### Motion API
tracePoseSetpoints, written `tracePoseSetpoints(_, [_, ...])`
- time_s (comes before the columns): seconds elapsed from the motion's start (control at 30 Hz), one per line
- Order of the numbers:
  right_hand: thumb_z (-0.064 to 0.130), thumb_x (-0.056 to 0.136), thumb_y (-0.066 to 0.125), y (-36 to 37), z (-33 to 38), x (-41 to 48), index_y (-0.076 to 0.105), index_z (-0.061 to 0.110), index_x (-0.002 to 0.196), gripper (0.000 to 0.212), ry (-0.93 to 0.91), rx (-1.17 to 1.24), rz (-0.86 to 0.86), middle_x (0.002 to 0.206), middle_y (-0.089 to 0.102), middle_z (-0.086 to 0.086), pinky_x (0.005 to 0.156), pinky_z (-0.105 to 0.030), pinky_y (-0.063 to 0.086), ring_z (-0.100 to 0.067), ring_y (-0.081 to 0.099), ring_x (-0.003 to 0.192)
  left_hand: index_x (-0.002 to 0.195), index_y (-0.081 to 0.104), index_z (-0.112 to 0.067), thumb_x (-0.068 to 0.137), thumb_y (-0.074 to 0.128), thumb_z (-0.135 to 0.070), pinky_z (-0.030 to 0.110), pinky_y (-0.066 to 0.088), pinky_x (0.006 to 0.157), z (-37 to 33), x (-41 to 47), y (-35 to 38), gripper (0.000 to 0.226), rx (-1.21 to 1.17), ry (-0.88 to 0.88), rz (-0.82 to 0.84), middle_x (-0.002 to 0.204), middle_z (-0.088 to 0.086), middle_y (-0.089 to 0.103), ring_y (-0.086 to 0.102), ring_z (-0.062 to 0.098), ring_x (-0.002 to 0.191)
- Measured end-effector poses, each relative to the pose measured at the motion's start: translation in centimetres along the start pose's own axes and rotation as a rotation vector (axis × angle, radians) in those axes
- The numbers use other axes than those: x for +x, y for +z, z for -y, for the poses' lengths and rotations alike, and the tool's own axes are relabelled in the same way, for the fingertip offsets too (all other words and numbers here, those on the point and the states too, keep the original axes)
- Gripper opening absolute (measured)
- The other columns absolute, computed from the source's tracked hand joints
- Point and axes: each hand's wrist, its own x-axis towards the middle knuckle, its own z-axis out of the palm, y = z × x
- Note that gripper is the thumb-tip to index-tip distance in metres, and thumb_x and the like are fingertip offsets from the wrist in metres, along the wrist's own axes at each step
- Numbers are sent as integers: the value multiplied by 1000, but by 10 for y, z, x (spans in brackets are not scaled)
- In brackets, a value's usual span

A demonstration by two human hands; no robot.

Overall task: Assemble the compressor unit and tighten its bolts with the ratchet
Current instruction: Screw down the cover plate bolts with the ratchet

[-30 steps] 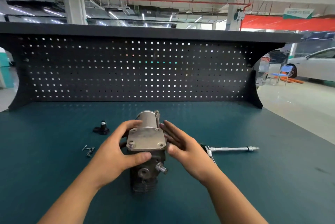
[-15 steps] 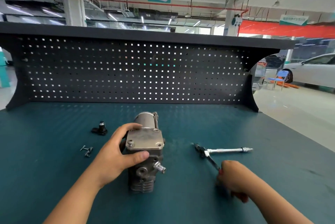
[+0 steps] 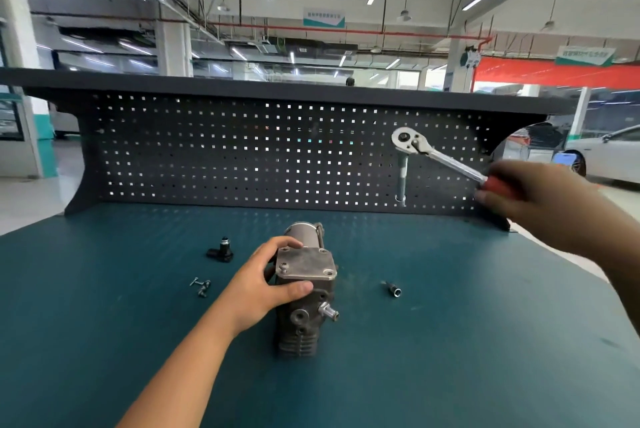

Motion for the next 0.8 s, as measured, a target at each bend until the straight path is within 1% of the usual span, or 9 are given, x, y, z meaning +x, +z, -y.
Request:
tracePoseSetpoints(0.07, [33,86,58,-11,11,10,61,16,99,21,-81,-21,-139,74,59,-6,62,-35,42,-28,53,66,105,56,-46,58,79,-44,23,44,91,-3,0,-1,53,9,-9,15,121,-10,55,55,5,109])
tracePoseSetpoints(0.13, [35,89,53,-21,18,21,59,16,110,28,-102,48,-211,80,58,-6,66,-36,41,-27,52,71,106,58,-39,61,79,-38,18,44,88,-4,1,-2,50,4,-17,22,122,-7,55,56,5,108])
tracePoseSetpoints(0.23, [32,94,52,-36,29,36,60,20,106,19,-156,165,-259,75,59,1,62,-29,37,-21,52,65,106,59,-34,67,81,-27,12,44,83,-6,2,-1,45,-17,-22,23,122,-4,55,56,4,106])
tracePoseSetpoints(0.3, [32,94,53,-43,36,41,61,28,91,9,-192,284,-173,66,62,5,49,-22,42,-8,52,51,105,60,-33,67,81,-26,11,44,82,-6,1,-1,45,-24,-23,22,121,-4,55,57,4,105])
tracePoseSetpoints(0.37, [33,93,53,-46,44,44,61,33,85,12,-208,372,-37,65,65,9,41,-13,41,-4,46,42,104,61,-33,67,81,-25,11,45,81,-7,1,-2,43,-34,-22,23,121,-4,56,57,4,105])
tracePoseSetpoints(0.43, [33,92,54,-46,51,45,64,32,87,11,-222,423,68,64,64,9,40,-12,39,-3,46,43,103,63,-34,67,81,-23,14,46,84,-7,1,-1,41,-55,-27,22,121,-3,56,58,6,106])
tracePoseSetpoints(0.53, [34,89,56,-45,58,44,63,36,85,9,-277,415,111,70,65,8,42,-10,40,-2,49,45,100,65,-35,67,81,-22,21,46,92,-6,1,-1,39,-68,-22,20,122,-1,56,57,10,109])
tracePoseSetpoints(0.7, [33,89,55,-43,61,42,61,37,86,7,-293,399,137,74,65,8,43,-9,40,-2,49,45,100,67,-34,57,79,-36,9,44,83,-7,1,0,45,-71,-8,26,122,-5,53,55,5,110])
tracePoseSetpoints(0.8, [35,90,55,-43,59,43,62,38,86,8,-277,404,146,69,65,8,43,-10,41,-2,49,45,101,67,-33,56,78,-37,15,45,88,-7,1,0,46,-78,-3,25,122,-4,53,55,8,112])
